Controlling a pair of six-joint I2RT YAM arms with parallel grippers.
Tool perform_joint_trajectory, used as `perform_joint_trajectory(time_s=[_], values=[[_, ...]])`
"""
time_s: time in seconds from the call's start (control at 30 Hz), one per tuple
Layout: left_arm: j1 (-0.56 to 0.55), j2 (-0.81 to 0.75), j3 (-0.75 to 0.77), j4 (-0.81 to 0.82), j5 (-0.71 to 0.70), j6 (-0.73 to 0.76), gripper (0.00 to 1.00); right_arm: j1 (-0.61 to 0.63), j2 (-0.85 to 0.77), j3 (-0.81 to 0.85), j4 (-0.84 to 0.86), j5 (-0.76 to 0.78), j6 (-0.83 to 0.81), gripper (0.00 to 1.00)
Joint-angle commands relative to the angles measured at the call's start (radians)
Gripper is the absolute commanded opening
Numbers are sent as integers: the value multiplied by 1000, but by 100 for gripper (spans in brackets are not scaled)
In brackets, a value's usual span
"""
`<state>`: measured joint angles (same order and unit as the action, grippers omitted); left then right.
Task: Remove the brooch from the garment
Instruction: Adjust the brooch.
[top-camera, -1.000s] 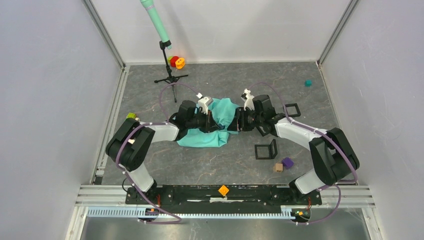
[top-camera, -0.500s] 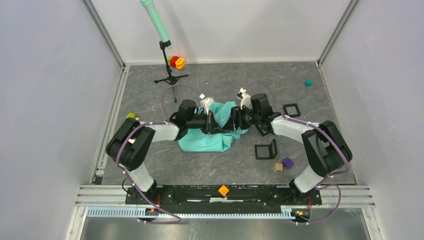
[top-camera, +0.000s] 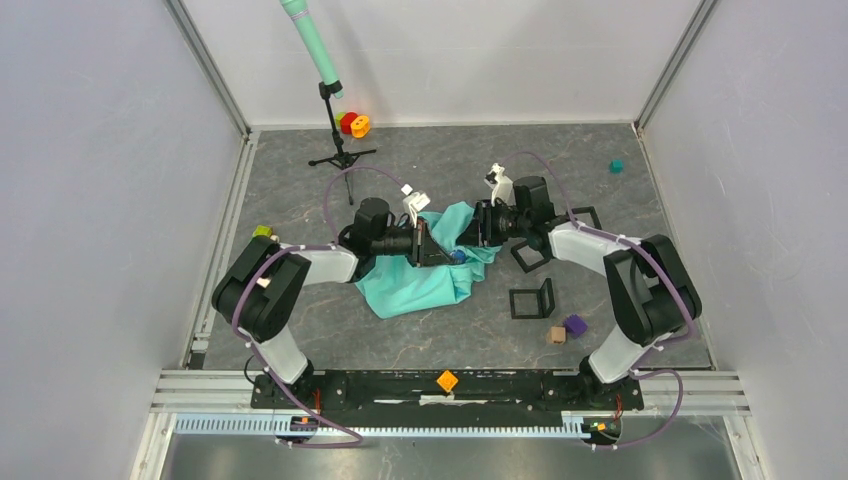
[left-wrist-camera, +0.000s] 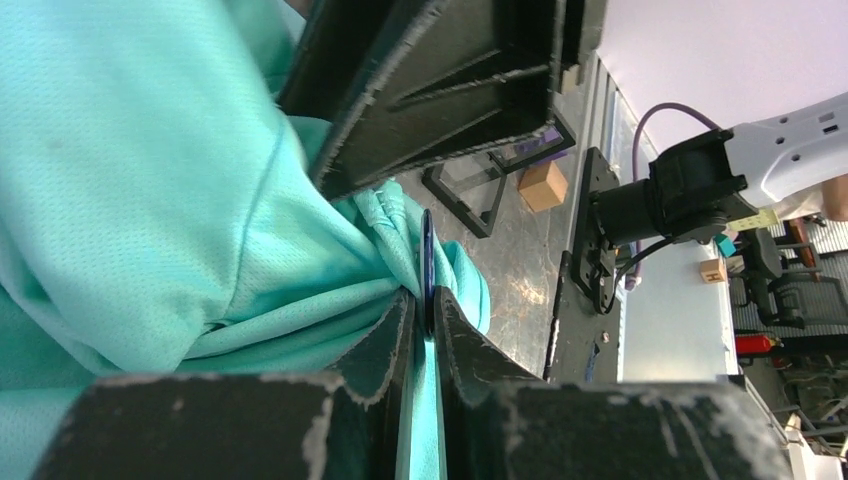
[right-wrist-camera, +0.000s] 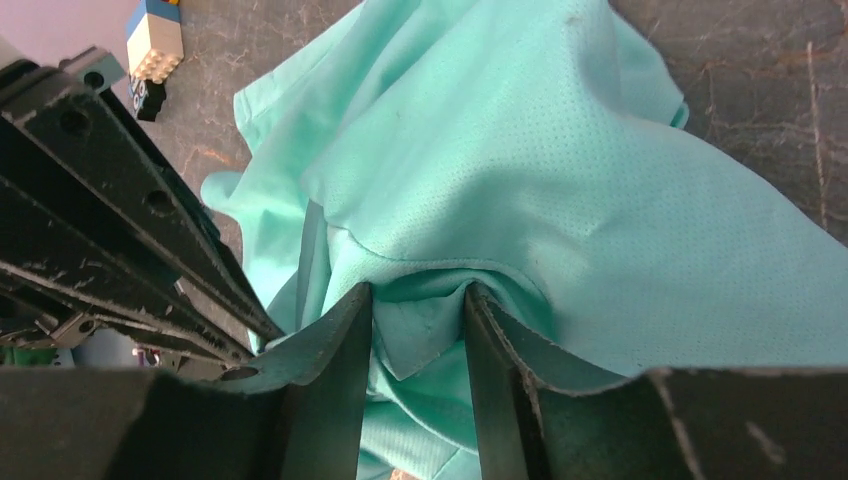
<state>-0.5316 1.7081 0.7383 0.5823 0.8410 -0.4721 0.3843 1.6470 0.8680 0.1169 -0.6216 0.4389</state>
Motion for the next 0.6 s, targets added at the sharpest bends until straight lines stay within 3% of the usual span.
perform_joint_trajectory(time_s=[0.0,0.1,0.2,0.33,0.57], values=[[-2,-14,-9,123,61,-73,14,-4,31,63,-12,1,-32,45],[6,14,-3,141,56,-107,13,-5,1,60,-75,35,-78,55],[23,28,-9,155,42,-130,13,-35,-71,35,-139,116,-92,52],[45,50,-11,158,37,-156,14,-82,-232,-59,-66,135,-73,45],[49,74,-15,227,63,-207,14,-71,-294,-121,56,-45,-65,50]])
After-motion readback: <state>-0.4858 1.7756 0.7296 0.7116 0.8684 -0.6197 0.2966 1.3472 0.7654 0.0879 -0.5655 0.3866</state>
